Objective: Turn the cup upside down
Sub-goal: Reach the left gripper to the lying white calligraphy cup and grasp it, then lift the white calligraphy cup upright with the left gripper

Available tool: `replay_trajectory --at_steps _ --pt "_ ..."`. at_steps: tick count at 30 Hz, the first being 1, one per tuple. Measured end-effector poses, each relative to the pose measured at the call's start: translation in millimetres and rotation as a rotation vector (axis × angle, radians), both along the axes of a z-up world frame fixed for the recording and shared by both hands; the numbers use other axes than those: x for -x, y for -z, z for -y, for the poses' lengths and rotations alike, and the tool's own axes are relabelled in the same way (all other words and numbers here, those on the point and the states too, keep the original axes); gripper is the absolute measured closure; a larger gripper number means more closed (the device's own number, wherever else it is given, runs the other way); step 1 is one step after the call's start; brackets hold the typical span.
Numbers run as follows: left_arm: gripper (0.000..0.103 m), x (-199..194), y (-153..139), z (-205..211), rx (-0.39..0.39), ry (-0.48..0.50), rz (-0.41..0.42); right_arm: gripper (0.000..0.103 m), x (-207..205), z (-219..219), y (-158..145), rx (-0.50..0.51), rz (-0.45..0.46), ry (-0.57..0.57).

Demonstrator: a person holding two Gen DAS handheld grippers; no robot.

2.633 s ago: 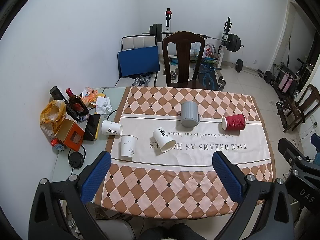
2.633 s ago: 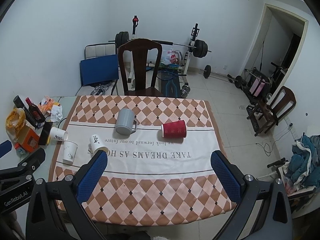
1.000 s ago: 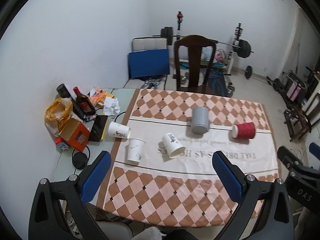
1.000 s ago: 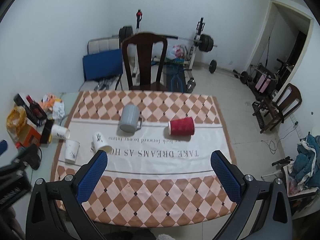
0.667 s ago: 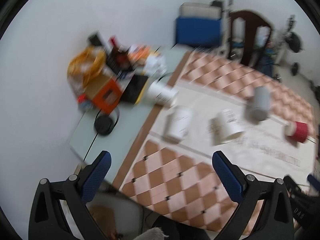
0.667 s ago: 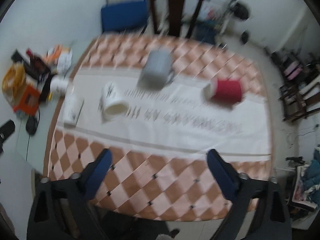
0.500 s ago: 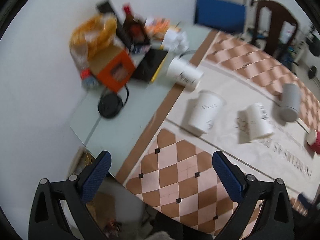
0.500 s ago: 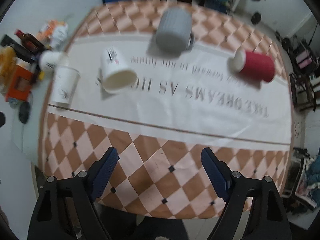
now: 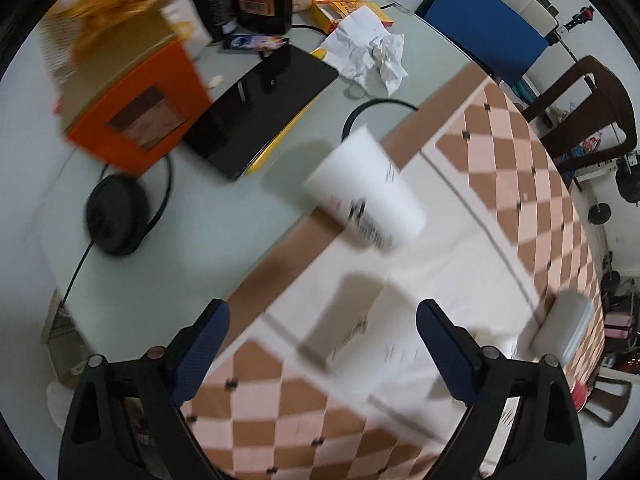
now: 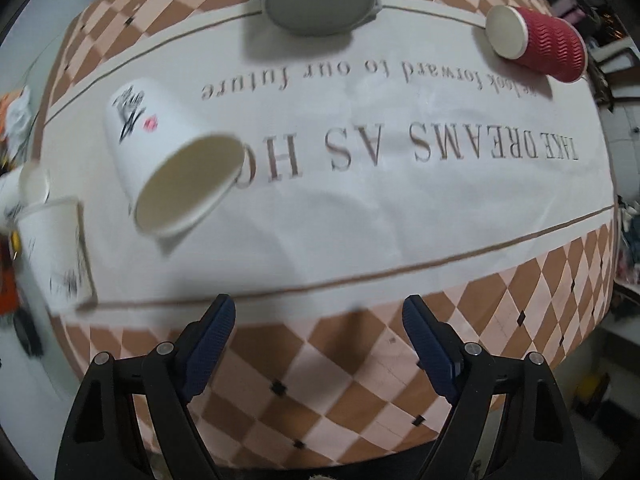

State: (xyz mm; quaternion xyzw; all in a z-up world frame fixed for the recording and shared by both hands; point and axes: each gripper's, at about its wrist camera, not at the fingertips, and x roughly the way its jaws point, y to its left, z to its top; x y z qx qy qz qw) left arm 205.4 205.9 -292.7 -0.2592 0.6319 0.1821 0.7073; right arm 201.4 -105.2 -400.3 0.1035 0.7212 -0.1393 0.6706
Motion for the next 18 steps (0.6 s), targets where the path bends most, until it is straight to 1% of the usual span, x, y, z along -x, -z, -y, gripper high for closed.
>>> replay_trajectory --at_steps 5,11,12,13,15,17,18 --pt "0.008 -40.1 23.6 -13.4 0.047 0.012 -0.023 0.016 -4.8 2.7 9.9 0.026 -0.028 0.093" --pt "0.009 -72.5 52.3 -23.7 0.109 -0.009 -0.045 0.016 -10.9 8.2 23.3 0.058 -0.069 0.149" --pt "0.012 -76.6 55.1 -25.6 0.107 -0.014 -0.044 0.016 -12.8 9.3 25.5 0.062 -0.072 0.154" --pt "0.02 -79.3 57.2 -27.0 0.107 -0.018 -0.044 0.016 -17.3 11.1 28.6 0.064 -0.075 0.157" --pt "0.028 -84.6 61.4 -31.7 0.116 -0.022 -0.038 0.016 -20.1 11.8 32.1 0.066 -0.085 0.165" --pt "0.031 -88.1 59.2 -33.6 0.095 -0.009 -0.016 0.016 -21.7 13.9 36.1 0.068 -0.089 0.167" --pt "0.035 -89.4 56.1 -33.0 0.072 0.014 -0.005 0.016 -23.1 15.6 37.9 0.068 -0.09 0.166"
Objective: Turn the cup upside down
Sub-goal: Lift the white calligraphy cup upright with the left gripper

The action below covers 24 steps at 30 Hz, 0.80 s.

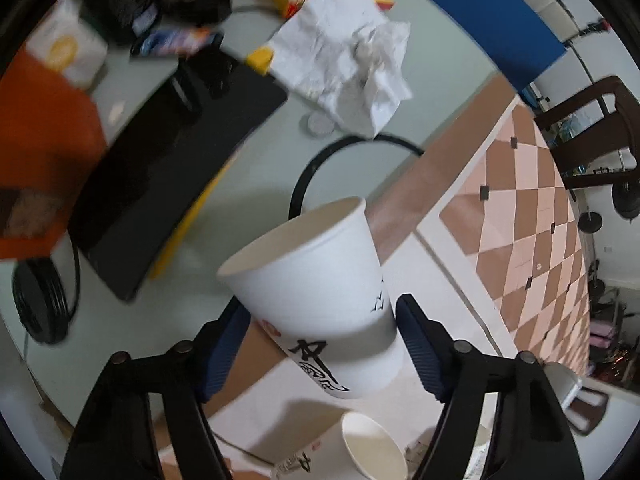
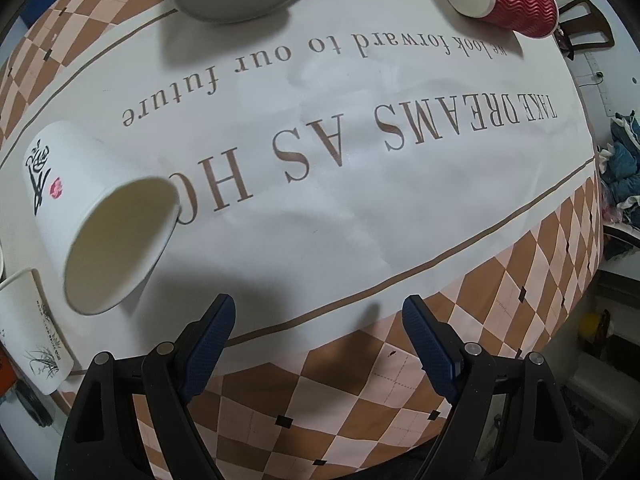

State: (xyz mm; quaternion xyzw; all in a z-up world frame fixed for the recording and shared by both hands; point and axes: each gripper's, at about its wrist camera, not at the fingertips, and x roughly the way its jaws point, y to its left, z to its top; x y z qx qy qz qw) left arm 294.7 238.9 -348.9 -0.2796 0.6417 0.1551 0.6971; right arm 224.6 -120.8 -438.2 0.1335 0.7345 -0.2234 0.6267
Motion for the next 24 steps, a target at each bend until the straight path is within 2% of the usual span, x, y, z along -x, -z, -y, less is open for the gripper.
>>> replay_trajectory --at_steps 6,10,13,16,19,21,24 --pt "0.039 4.3 -29.9 17.5 -0.138 0.171 0.054 0.016 -2.4 13.6 3.0 -0.004 0.007 -0.046" --pt "0.04 24.0 -71.9 42.1 -0.25 0.308 0.122 0.016 7.6 13.0 -10.9 0.004 0.033 -0.123" --pt "0.04 44.8 -103.7 72.2 -0.299 0.417 0.172 0.016 12.8 15.9 -21.8 0.002 0.066 -0.206" --pt "0.04 71.3 -126.3 113.7 -0.284 0.516 0.19 0.016 23.2 22.0 -33.0 -0.012 0.098 -0.299" --pt "0.04 92.9 -132.3 156.7 -0.266 0.604 0.179 0.016 40.3 35.8 -41.7 -0.032 0.124 -0.397" --pt "0.04 114.4 -130.9 188.5 -0.244 0.647 0.161 0.016 55.6 48.4 -45.6 -0.033 0.137 -0.472" --pt "0.04 142.5 -118.2 232.7 -0.216 0.707 0.123 0.016 79.8 74.2 -46.1 -0.038 0.144 -0.525"
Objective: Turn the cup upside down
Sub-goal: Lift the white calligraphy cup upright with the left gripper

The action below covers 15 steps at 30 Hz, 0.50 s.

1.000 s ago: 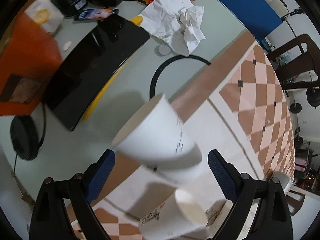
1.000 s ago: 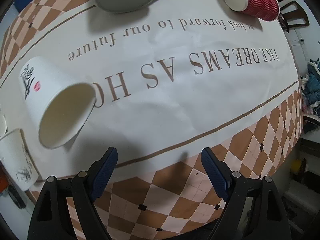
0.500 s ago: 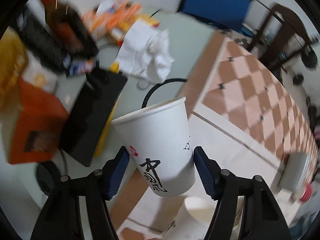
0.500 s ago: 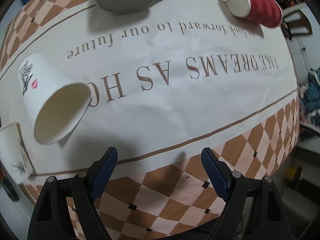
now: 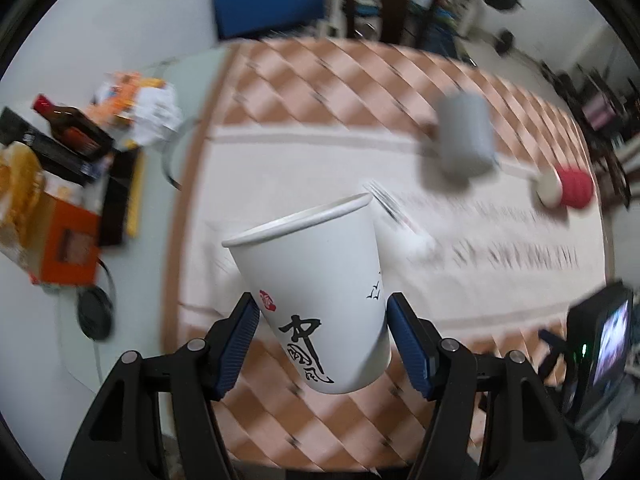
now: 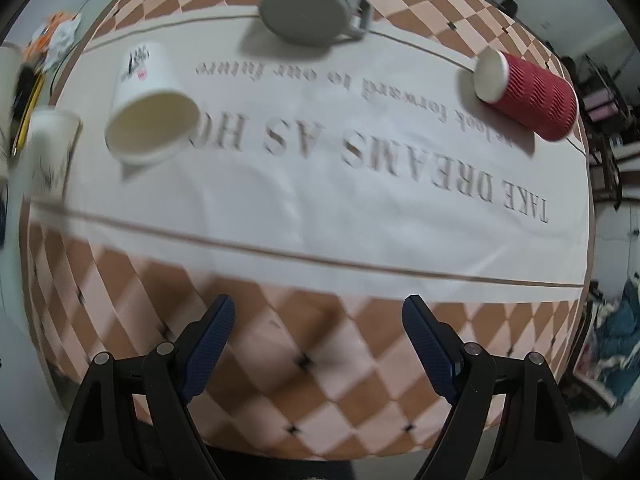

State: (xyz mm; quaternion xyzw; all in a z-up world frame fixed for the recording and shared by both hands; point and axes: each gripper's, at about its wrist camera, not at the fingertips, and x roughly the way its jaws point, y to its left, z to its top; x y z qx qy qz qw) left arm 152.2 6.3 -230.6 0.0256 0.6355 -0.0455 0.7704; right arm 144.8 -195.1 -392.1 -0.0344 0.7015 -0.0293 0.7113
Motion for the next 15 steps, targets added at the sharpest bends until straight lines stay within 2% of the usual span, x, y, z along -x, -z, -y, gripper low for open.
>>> replay_trajectory --at_steps 6,11,15 --pt "0.04 44.7 41.7 79.6 0.047 0.081 -0.122 0.016 39.2 56.7 10.7 0.023 -0.026 0.005" --pt "0.04 66.2 78.4 136.5 0.069 0.179 -0.206 0.016 63.7 120.6 26.6 0.047 -0.069 0.099" --pt "0.04 66.6 99.9 165.2 0.063 0.24 -0.229 0.016 75.7 161.5 33.3 0.061 -0.073 0.17"
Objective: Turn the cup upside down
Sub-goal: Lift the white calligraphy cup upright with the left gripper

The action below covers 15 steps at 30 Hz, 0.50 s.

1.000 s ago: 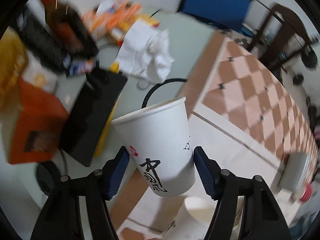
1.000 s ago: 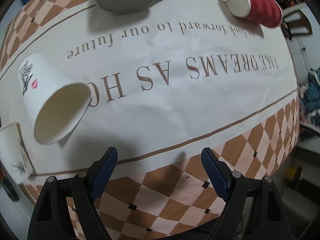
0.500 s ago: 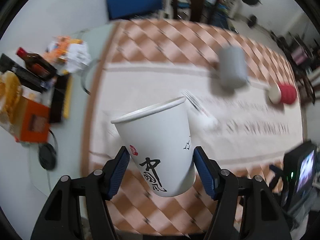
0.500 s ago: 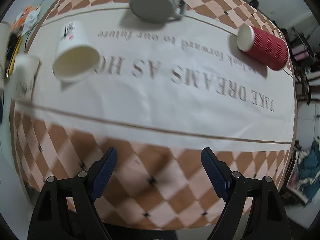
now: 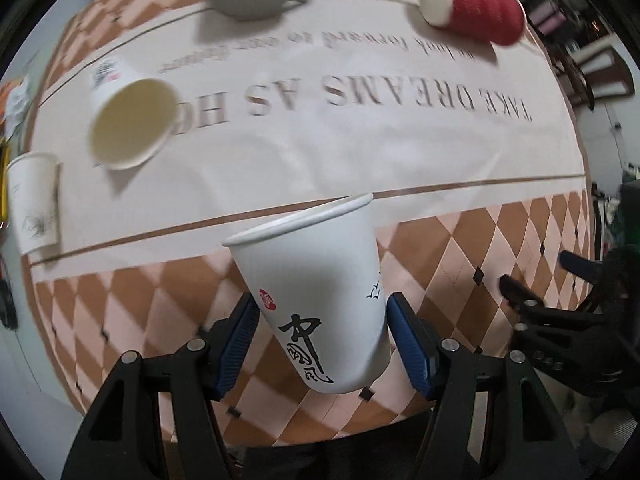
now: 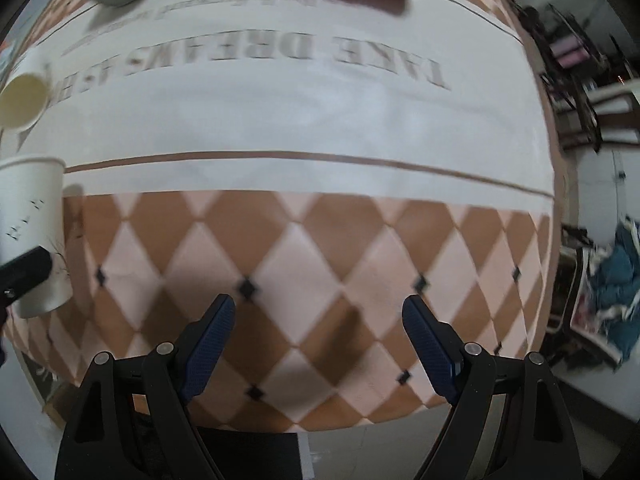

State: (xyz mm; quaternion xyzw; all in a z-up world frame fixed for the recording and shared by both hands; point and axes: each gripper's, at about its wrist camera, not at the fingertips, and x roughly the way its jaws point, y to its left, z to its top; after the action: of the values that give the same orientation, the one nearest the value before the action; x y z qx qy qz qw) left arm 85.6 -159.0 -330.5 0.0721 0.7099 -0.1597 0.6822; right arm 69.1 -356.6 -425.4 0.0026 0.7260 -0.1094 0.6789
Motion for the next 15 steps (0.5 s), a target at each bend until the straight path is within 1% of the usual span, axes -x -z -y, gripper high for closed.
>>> replay_trajectory --at_steps 3,8,11,13,14,15 --pt "0.039 -3.2 9.4 13.5 -0.014 0.038 -0.004 0.016 -2.1 28.5 6.6 0.013 0.002 0.042" --pt "0.038 -9.6 19.0 24.6 -0.015 0.074 -0.02 0.016 5.1 54.1 12.5 0.025 0.009 0.104" --pt "0.037 -12.3 23.4 27.8 -0.015 0.076 -0.032 0.016 6.4 64.2 15.3 0.027 0.01 0.128" --pt "0.028 -13.5 25.6 29.1 -0.004 0.06 -0.034 0.016 5.5 61.6 13.7 0.03 0.011 0.137" --pt "0.028 -19.1 27.8 26.1 0.008 0.054 -0.036 0.016 6.2 62.5 13.1 0.032 0.011 0.14" --pt "0.023 -19.8 27.6 26.0 0.016 0.051 -0.035 0.016 6.8 62.2 11.8 0.035 0.012 0.143"
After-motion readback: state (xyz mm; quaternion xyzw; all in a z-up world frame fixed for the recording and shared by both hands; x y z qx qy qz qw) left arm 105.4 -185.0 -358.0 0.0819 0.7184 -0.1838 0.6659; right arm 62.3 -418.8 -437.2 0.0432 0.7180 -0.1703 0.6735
